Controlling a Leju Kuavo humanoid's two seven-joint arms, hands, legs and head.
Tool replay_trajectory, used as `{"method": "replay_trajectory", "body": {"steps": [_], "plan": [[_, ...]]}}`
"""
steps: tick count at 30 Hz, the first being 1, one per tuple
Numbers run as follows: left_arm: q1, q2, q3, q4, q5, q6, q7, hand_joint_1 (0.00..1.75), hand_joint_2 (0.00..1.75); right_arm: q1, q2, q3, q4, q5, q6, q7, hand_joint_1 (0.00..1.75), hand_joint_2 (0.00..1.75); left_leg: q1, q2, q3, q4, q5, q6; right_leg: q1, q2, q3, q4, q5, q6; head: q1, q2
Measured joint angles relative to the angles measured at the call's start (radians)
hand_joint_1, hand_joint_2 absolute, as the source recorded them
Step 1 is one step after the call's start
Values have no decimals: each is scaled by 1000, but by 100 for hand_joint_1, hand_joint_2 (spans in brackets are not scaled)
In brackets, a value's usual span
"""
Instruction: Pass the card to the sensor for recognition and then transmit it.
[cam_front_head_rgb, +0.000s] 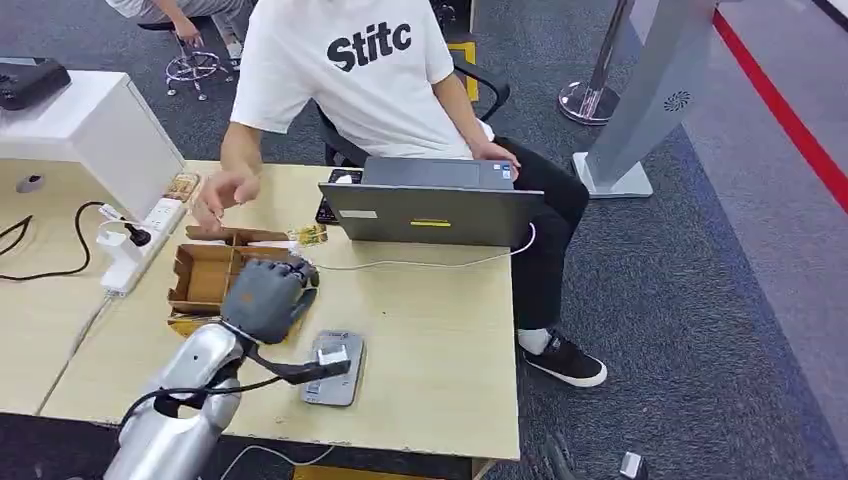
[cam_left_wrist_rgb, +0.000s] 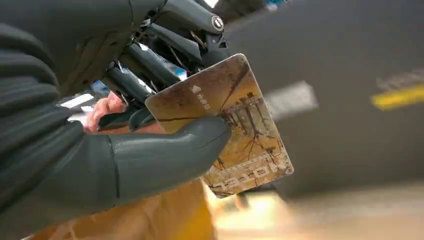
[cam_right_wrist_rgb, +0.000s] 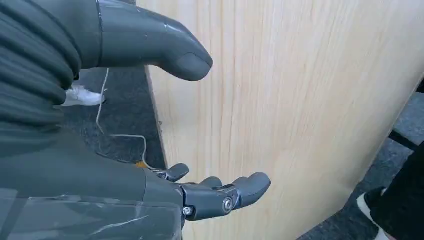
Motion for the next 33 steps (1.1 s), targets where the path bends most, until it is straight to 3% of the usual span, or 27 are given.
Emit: {"method": "replay_trajectory", "body": {"steps": [8,16,20,26,30,33], "plan": [[-7,-11,-135,121,91,-72,-31,175,175,0,0,0,0,-2,0,0,0,175,0,0,0,0,0,0,0,0,0,0,0,0,0,0],[-20,5,-188,148,192,-90,-63,175,175,1,-1,5,0,-3,0,0,0,175,0,0,0,0,0,0,0,0,0,0,0,0,0,0],[-11,12,-195,125,197,-34,-32,175,175,4,-1,7,0,-9,2,-6,0,175,0,0,0,0,0,0,0,0,0,0,0,0,0,0],[-5,10,-202,83,183,-14,-11,175,175,6,-2,9,0,-13,2,-11,0,175,0,0,0,0,0,0,0,0,0,0,0,0,0,0],[17,-27,-194,-17,49,111,66,175,175,10,-2,10,0,-16,2,-16,0,175,0,-2,-1,0,0,0,0,-1,0,0,0,0,0,0],[26,-47,-176,-116,-102,166,105,175,175,10,-2,15,0,-14,2,-14,0,175,0,0,-1,0,0,0,0,0,0,0,0,0,0,0]]}}
